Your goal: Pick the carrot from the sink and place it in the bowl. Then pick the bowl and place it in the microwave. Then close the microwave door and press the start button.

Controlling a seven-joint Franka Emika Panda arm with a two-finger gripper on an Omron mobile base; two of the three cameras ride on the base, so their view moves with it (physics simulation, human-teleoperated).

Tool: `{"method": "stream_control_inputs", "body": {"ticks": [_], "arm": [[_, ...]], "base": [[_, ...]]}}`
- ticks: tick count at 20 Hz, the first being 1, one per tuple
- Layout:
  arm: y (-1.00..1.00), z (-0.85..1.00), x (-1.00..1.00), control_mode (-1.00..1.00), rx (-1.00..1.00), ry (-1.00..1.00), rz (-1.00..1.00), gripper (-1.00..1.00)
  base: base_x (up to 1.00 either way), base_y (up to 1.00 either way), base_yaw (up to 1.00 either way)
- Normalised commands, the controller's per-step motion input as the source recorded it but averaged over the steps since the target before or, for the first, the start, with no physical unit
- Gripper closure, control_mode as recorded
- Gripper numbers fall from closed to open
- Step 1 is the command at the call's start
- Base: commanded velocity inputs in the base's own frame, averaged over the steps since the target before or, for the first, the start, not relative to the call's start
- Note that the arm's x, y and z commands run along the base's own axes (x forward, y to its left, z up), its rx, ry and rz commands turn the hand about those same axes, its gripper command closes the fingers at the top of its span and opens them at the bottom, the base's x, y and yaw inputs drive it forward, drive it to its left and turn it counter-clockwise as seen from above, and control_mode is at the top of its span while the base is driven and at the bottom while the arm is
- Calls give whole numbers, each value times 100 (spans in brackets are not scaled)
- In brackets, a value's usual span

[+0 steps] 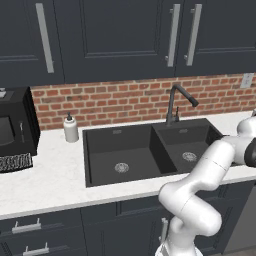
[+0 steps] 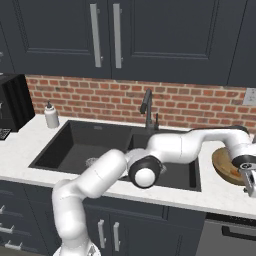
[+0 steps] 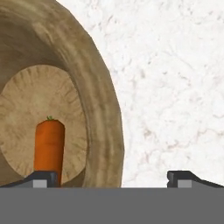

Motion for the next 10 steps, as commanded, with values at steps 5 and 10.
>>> {"method": "stream_control_inputs", "body": {"ticks": [5, 10], "arm": [[-15, -3, 34, -100, 1, -1, 0, -100], [-9, -24, 17, -100, 3, 0, 0, -100]], "base": [[0, 0, 0], [0, 0, 0]]}}
